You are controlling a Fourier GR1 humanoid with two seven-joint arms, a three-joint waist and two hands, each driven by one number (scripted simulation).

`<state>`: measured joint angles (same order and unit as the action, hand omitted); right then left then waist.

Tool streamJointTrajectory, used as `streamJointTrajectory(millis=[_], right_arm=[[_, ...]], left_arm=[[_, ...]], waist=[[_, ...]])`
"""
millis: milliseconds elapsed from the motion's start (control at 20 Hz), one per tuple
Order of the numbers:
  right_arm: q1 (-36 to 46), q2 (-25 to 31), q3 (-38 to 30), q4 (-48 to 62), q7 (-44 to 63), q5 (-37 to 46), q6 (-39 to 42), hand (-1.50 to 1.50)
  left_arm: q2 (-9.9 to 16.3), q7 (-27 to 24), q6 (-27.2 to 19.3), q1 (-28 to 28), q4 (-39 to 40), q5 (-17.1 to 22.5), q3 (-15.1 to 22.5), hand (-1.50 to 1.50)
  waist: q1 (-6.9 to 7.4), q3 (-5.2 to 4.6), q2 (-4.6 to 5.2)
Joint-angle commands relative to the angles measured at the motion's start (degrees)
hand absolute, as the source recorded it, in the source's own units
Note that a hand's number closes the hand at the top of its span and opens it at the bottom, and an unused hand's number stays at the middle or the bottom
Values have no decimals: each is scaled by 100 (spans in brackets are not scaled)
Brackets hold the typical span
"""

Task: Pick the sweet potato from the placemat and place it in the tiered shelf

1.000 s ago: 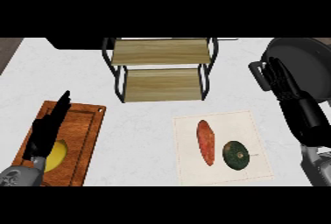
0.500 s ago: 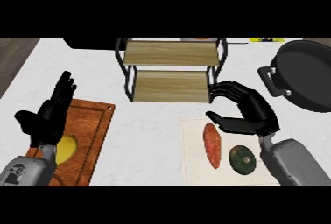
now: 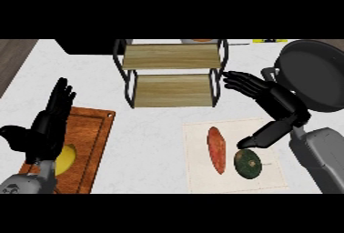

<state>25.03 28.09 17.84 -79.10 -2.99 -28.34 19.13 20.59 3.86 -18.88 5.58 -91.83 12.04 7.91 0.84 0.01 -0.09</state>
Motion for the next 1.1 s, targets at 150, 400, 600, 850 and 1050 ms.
streamJointTrajectory(millis=[150, 400, 600, 850, 1050], right_arm=[[508, 1114, 626, -1086, 927, 781, 901, -150], [1051, 1390, 1243, -1800, 1655, 2298, 542, -150], [1152, 1014, 1894, -2272, 2864, 2931, 367, -150], [940, 399, 2149, -2477, 3807, 3488, 370, -150], [982, -95, 2664, -2018, 3791, 4569, 213, -150]], left_arm=[[161, 182, 13, -34, -190, 53, -222, 0], [84, 176, -41, -133, -240, -11, -164, 0], [84, 376, -54, 86, -182, -15, -227, 0], [4, 210, 49, -181, -332, -124, -263, 0], [-184, 324, -22, 143, -73, -274, -160, 0]], waist=[[-95, -12, -54], [-80, -15, -66], [-100, -12, -33], [-69, -4, -7], [-60, -2, 15]])
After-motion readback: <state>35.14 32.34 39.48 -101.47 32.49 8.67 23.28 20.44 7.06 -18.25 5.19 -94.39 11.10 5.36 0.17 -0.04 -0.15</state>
